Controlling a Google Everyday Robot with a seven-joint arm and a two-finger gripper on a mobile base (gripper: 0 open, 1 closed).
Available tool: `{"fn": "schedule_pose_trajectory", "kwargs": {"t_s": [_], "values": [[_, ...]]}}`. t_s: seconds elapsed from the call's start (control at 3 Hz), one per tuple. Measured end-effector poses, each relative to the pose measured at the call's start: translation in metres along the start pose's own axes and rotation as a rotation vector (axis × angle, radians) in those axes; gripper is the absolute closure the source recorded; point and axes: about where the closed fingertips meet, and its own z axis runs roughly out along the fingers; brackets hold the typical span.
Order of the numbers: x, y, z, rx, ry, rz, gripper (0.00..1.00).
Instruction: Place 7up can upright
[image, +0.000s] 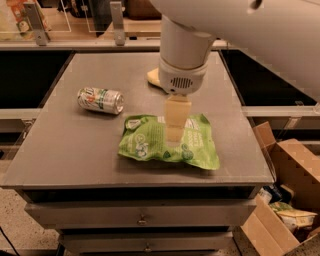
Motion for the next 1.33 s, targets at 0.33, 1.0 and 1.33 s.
{"fn": "schedule_pose_trajectory", "kwargs": {"t_s": [0.33,1.0,1.33], "values": [[-0.009,-0.017,0.023,-0.004,0.088,0.086,0.0],[-0.051,-0.066,0.045,0.018,0.156,0.22,0.0],[-0.058,-0.066,0.041,0.008,0.094,0.2,0.0]]}}
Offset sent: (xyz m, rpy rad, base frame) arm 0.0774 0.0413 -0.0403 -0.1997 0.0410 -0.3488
